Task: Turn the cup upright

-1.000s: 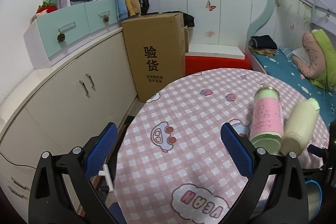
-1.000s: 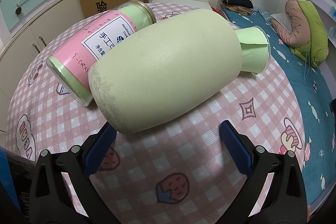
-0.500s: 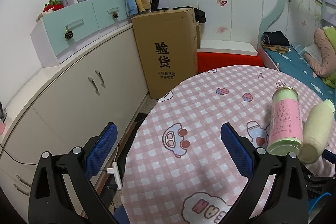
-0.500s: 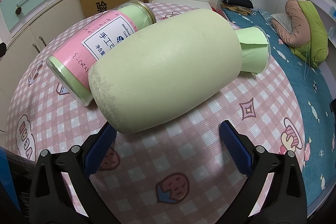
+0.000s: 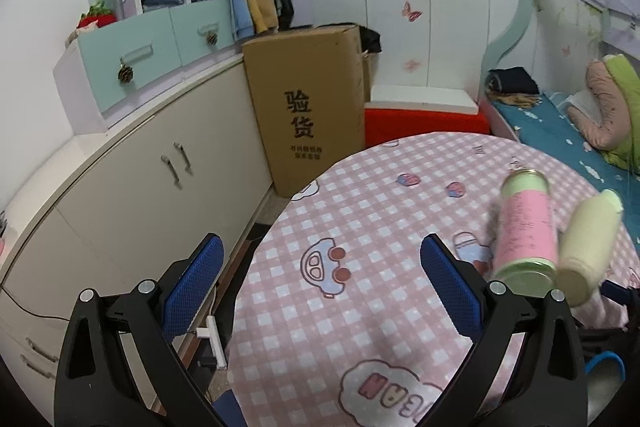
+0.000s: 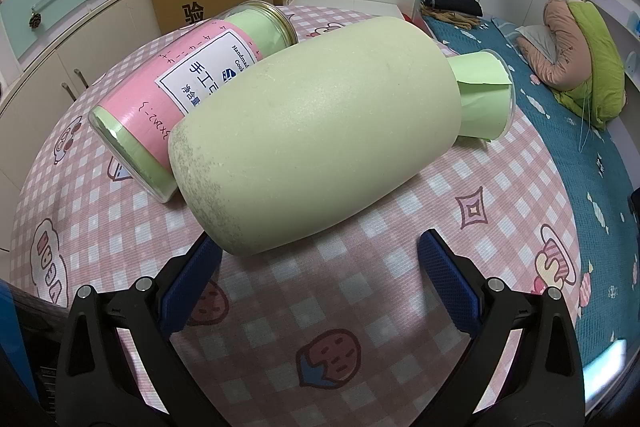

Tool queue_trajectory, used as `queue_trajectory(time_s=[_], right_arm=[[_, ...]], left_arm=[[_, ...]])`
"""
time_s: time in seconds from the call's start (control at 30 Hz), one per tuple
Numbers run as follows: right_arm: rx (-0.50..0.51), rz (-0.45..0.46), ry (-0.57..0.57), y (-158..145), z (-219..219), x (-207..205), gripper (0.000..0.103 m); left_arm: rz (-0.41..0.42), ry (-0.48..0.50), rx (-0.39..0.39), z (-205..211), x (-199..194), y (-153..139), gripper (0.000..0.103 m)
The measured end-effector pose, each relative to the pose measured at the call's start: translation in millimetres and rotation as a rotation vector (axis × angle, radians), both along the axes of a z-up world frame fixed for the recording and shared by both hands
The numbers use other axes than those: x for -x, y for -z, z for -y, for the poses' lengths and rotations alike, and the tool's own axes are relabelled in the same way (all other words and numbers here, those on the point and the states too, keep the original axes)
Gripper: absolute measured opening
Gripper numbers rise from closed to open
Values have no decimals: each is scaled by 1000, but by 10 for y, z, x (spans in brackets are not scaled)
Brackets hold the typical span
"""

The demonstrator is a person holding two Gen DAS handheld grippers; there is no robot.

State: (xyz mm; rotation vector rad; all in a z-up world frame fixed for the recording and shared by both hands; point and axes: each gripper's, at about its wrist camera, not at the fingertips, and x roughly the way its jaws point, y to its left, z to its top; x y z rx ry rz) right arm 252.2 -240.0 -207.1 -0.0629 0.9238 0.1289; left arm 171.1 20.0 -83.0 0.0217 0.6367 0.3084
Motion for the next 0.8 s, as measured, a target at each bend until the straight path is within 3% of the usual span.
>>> queue_trajectory(time_s=[0.47,0.8], right_arm=[[0,0,0,-6,-3,0,98],[0,0,0,1,0,0,98]], left_arm=[[59,178,25,217,475,-115,95],[101,266,47,334,571,-161,95]])
